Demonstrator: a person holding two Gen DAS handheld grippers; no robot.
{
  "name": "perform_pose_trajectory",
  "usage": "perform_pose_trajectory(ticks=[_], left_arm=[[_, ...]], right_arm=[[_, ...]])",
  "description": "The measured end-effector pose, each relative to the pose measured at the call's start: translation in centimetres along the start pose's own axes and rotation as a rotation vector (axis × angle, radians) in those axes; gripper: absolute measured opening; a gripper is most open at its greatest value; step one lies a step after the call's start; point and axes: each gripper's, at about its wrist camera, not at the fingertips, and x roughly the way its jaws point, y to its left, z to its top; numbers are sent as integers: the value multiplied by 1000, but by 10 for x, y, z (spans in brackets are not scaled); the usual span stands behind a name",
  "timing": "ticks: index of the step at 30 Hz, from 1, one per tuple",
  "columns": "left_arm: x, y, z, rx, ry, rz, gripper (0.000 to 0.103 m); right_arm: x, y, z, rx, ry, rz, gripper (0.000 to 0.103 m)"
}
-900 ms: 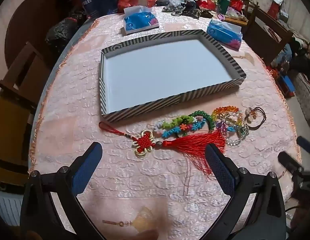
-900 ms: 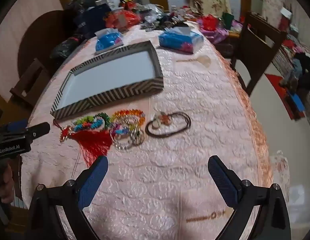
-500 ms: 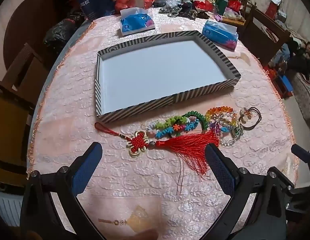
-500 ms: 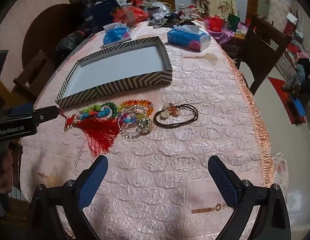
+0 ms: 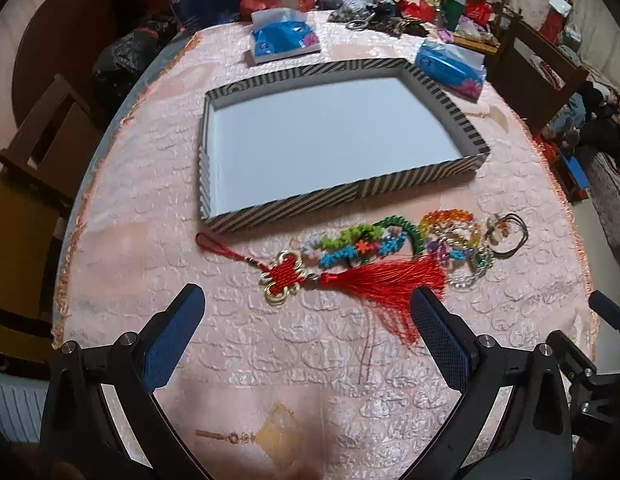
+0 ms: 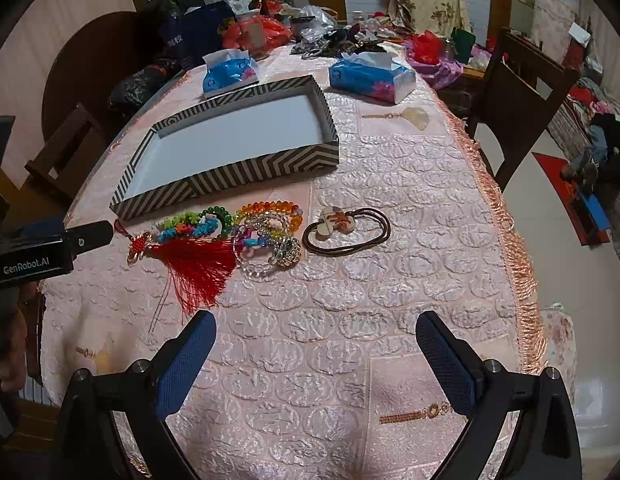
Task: Organize jewelry
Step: 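Move the left tool toward the red Chinese-knot tassel and open it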
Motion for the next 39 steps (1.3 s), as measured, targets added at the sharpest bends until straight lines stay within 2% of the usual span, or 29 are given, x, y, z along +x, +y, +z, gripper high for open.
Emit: perform_pose_trajectory(ticks=[13,18,22,27,30,35,39], left_arm=[[2,9,-4,-34,18,-33,103],[17,17,-6,-66,80,-82,103],[33,37,-12,-92,95,-94,102],[51,62,-33,-152,62,-111,102],[61,57,-38,-137,76,-139,102],[76,45,-24,-62,54,-120,102],[89,42,-12,-78,62,-128,96]], right_arm=[[1,4,1,-6,-2,2,99],[2,4,2,-2,1,5,99],[2,2,1,1,-1,2,99],[6,-2,0,17,12,2,99],[9,-1,1,17,19,5,99],[13,4,-1,-8,35,15,99],[14,0,-3,-1,44,7,99]])
